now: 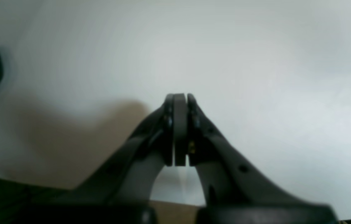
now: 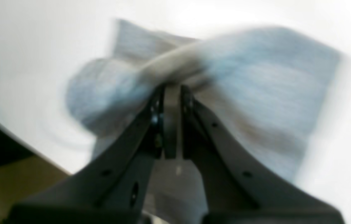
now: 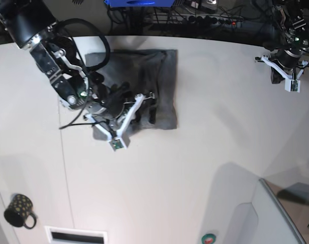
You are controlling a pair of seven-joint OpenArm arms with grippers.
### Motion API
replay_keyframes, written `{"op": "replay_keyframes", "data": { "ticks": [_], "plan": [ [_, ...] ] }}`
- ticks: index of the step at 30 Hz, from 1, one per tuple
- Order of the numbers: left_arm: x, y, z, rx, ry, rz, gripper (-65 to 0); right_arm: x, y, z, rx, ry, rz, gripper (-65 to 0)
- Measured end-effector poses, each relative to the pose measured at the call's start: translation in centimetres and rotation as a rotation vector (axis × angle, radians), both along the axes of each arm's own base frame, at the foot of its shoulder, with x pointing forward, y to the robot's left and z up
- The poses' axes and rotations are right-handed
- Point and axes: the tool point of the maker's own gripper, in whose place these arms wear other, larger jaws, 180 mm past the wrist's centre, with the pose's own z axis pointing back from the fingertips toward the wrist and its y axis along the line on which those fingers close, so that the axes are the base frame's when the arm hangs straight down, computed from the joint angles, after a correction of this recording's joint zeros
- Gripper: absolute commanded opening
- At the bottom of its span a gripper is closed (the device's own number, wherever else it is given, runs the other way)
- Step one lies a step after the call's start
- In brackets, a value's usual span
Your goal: Layout the t-shirt on the table in an organized manner, then fold the t-shirt properly
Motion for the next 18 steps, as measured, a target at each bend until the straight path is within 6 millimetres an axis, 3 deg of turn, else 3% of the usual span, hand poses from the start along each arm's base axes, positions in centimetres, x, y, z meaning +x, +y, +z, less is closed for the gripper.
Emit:
{"op": "replay_keyframes", "data": {
  "ticks": [6, 9, 11, 13, 16, 18],
  "plan": [
    [0.2, -1.8, -0.8, -0.028, 0.008, -0.019, -65.0, -0.3, 5.0, -1.3, -0.002, 0.039, 0.089, -63.2],
    [0.5, -3.0, -1.1, -0.051, 0.010, -0.054, -65.0, -1.6, 7.3, -1.0, 0.023, 0.053, 0.143, -63.2],
    [0.5, -2.9, -1.1, -0.050, 0.007, -0.051, -65.0, -2.3, 7.7, -0.2, 0.041, 0.045, 0.159, -63.2],
    [0.3, -2.5, -1.0, -0.042, 0.010, -0.045, -65.0, -3.0, 6.7, 0.9, 0.046, 0.019, 0.166, -62.3],
    [0.2, -1.9, -0.8, -0.032, 0.009, -0.034, -65.0, -5.9, 5.7, 2.2, 0.074, 0.006, 0.178, -62.0],
    [0.2, -1.6, -0.7, -0.033, 0.001, -0.018, -65.0, -8.1, 5.8, 1.5, 0.081, 0.040, 0.189, -60.6]
  ]
}}
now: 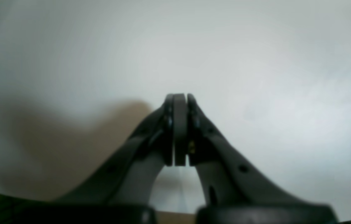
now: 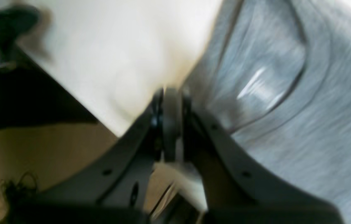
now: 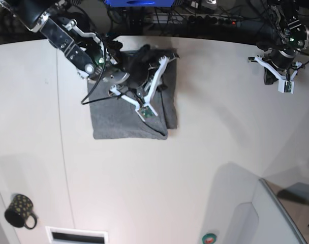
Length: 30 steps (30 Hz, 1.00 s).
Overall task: Layout the t-shirt on the table in an organized manner, then fold the t-shirt properly
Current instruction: 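Pull the folded grey shirt's edge with the right gripper to square it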
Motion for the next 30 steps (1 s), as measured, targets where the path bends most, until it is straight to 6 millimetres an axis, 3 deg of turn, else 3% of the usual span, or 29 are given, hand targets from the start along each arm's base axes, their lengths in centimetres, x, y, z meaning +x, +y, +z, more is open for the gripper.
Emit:
{"op": "replay_keyframes", "data": {
  "ticks": [2, 5, 7, 11, 15, 24, 30],
  "plan": [
    [-0.1, 0.2, 0.0, 0.004, 0.002, 0.003, -65.0, -0.3, -0.4, -0.8, -0.042, -0.028, -0.037, -54.3],
    [-0.2, 0.3, 0.0, 0.008, 0.006, 0.004, -65.0, 0.1, -0.8, -1.4, -0.110, -0.102, -0.071, -38.0],
    [-0.1, 0.2, 0.0, 0.006, 0.003, 0.006, -65.0, -0.1, -0.8, -1.5, -0.141, -0.130, -0.072, -30.8],
    [-0.2, 0.0, -0.1, 0.001, 0.006, 0.002, -65.0, -0.7, -0.2, -3.2, -0.181, -0.111, -0.067, -30.3],
    [-0.4, 0.1, -0.2, 0.003, 0.012, 0.003, -65.0, -1.4, -1.0, -5.3, -0.236, -0.074, -0.058, -30.3],
    [-0.4, 0.2, -0.2, 0.003, 0.011, 0.003, -65.0, -1.5, -1.2, -6.7, -0.249, -0.078, -0.061, -30.3],
    [-0.4, -0.1, -0.3, 0.000, 0.013, -0.001, -65.0, -3.9, 2.0, -6.1, -0.219, -0.094, 0.062, -30.3]
  ]
}}
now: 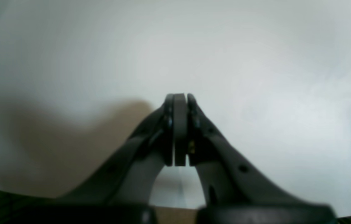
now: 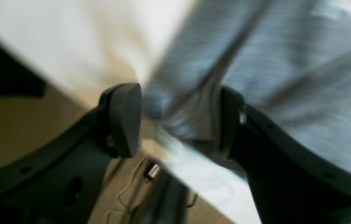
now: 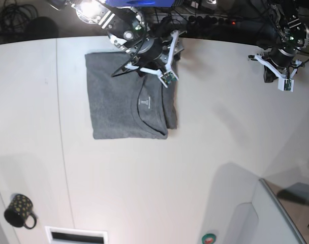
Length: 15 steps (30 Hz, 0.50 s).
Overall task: Layout the t-shirt on the table in an organized manner, then fold the t-shirt properly
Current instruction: 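Pull the folded grey shirt's edge with the right gripper to square it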
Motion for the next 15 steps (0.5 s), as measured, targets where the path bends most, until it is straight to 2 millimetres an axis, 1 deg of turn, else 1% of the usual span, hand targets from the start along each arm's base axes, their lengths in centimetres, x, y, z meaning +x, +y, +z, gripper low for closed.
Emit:
{"op": "replay_keyframes", "data": {
  "ticks": [2, 5, 7, 10, 15],
  "plan": [
    [0.0, 0.0, 0.0, -0.001, 0.000, 0.001, -65.0, 0.7, 0.0, 0.2, -0.001, -0.017, 0.001, -30.3],
    [-0.4, 0.0, -0.6, -0.010, 0.014, 0.008, -65.0, 1.6, 0.0, -0.4, -0.027, -0.022, -0.003, -30.3],
    [-0.5, -0.1, -0.7, -0.014, 0.019, 0.007, -65.0, 1.3, 0.7, -0.9, -0.033, -0.008, 0.014, -30.3],
    [-0.4, 0.1, -0.6, -0.007, 0.019, 0.006, -65.0, 0.2, 2.2, -1.6, -0.047, -0.004, 0.120, -30.3],
    [-0.3, 0.0, -0.6, -0.009, 0.015, 0.005, -65.0, 0.2, 2.6, -1.9, -0.060, -0.008, 0.144, -30.3]
  ]
}}
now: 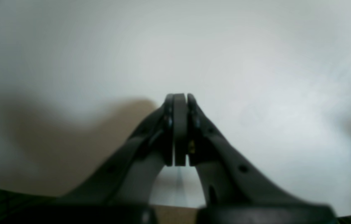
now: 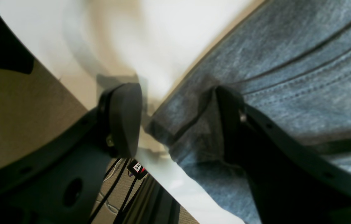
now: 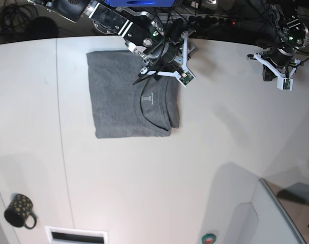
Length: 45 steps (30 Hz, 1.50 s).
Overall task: Layout the t-shirt on the table in an organized manner, then fold the t-shirt properly
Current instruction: 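Pull the folded grey shirt's edge with the right gripper to square it, then press the right gripper onto the shirt's collar edge to hold it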
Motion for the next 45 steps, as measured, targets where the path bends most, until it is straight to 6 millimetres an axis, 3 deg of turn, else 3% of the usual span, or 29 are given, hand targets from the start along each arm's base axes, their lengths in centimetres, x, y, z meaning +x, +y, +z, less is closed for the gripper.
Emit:
{"op": "replay_keyframes", "data": {
  "ticks": [5, 11, 15, 19, 22, 24, 25, 26, 28, 30, 35, 39, 45],
  "plan": [
    [0.1, 0.0, 0.0, 0.002, 0.000, -0.001, -65.0, 0.0, 0.1, 0.3, 0.003, 0.000, 0.003, -30.3],
    [0.2, 0.0, 0.1, 0.002, -0.002, -0.001, -65.0, -1.4, 2.1, 3.5, 0.050, 0.018, 0.067, -30.3],
    [0.6, 0.0, 0.2, 0.002, -0.008, 0.000, -65.0, -1.0, 2.1, 4.8, 0.069, -0.008, 0.069, -30.3],
    [1.2, -0.2, 0.5, -0.003, -0.026, -0.001, -65.0, 0.6, 0.6, 8.6, 0.140, -0.092, 0.049, -30.3],
    [1.3, -1.0, 0.1, -0.009, -0.013, -0.026, -65.0, 5.1, -3.6, 10.6, 0.161, -0.163, -0.104, -35.1],
    [1.2, -1.7, -0.2, -0.022, -0.004, -0.042, -65.0, 7.7, -8.1, 9.7, 0.090, -0.188, -0.239, -51.0],
    [1.2, -1.8, -0.2, -0.025, -0.007, -0.042, -65.0, 8.2, -9.9, 9.0, 0.066, -0.174, -0.293, -60.8],
    [1.2, -1.7, -0.2, -0.024, -0.006, -0.041, -65.0, 8.0, -10.9, 8.3, 0.048, -0.154, -0.320, -65.0],
    [1.2, -1.7, -0.2, -0.025, -0.008, -0.040, -65.0, 6.5, -11.1, 6.3, 0.021, -0.086, -0.318, -62.1],
    [1.2, -1.7, -0.2, -0.025, -0.006, -0.040, -65.0, 5.0, -10.8, 4.7, 0.004, -0.026, -0.308, -63.3],
    [1.4, -1.5, -0.1, -0.019, -0.009, -0.041, -65.0, 2.4, -9.8, 2.4, -0.041, 0.018, -0.234, -64.8],
    [1.4, -1.5, 0.0, -0.020, -0.010, -0.040, -65.0, -0.2, -7.9, 0.9, -0.048, 0.084, -0.173, -64.8],
    [1.3, -1.0, 0.1, -0.010, -0.011, -0.034, -65.0, -0.5, -6.9, 0.6, -0.050, 0.087, -0.160, -64.8]
  ]
}}
